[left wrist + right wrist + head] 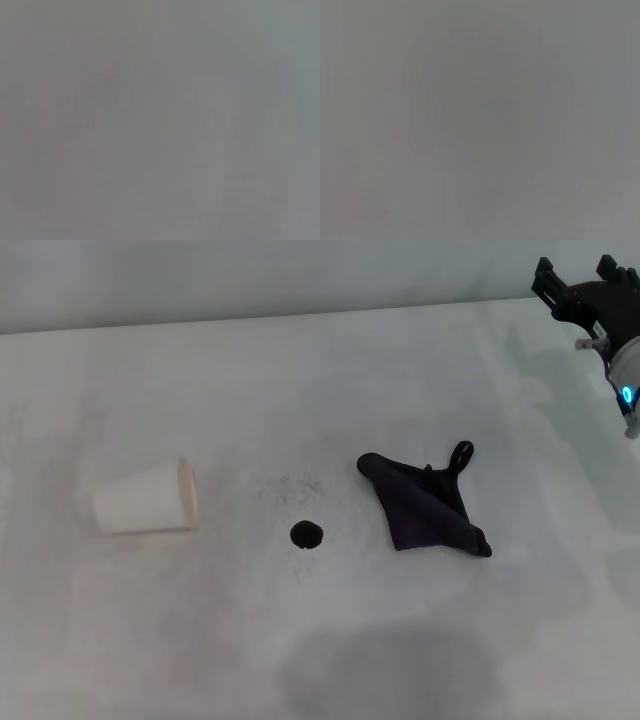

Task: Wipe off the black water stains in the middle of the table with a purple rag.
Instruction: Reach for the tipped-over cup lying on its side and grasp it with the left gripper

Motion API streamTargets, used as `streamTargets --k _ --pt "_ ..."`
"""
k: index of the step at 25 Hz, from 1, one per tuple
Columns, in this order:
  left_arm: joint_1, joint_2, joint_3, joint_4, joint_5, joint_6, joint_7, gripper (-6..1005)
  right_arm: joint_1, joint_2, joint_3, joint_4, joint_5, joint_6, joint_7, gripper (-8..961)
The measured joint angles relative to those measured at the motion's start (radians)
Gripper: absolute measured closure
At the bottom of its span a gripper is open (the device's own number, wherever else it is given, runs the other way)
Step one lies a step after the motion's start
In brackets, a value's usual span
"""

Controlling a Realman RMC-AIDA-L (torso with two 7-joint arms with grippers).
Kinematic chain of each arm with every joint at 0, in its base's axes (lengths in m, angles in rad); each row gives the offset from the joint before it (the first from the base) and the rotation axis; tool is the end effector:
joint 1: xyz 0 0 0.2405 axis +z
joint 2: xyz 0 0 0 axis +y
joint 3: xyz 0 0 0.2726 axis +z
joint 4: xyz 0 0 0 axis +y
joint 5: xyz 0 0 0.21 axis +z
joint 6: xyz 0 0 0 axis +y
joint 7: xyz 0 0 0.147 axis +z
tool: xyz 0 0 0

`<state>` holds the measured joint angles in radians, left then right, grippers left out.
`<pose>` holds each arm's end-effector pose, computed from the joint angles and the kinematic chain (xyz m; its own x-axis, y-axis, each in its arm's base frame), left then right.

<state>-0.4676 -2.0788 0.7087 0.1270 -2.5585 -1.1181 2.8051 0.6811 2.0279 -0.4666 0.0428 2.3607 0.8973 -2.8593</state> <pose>-0.3737 0.3557 0.0366 0.6635 -0.0737 0.7446 0.7480 0.0440 -0.6622 0.3462 0.4133 0.0080 0.6497 -0.1089 -0.7524 -0.7571 -0.0031 -0.6533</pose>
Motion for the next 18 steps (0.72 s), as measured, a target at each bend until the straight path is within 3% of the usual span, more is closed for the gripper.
streamTargets --k 14,18 --pt "-0.004 0.0 0.001 0.005 0.0 -0.009 -0.02 109 -0.004 0.0 0.0 0.018 0.0 -0.002 0.002 83" --pt "0.001 0.016 0.051 0.086 0.05 0.034 -0.232 108 -0.005 0.0 0.0 0.019 -0.002 -0.001 0.002 83"
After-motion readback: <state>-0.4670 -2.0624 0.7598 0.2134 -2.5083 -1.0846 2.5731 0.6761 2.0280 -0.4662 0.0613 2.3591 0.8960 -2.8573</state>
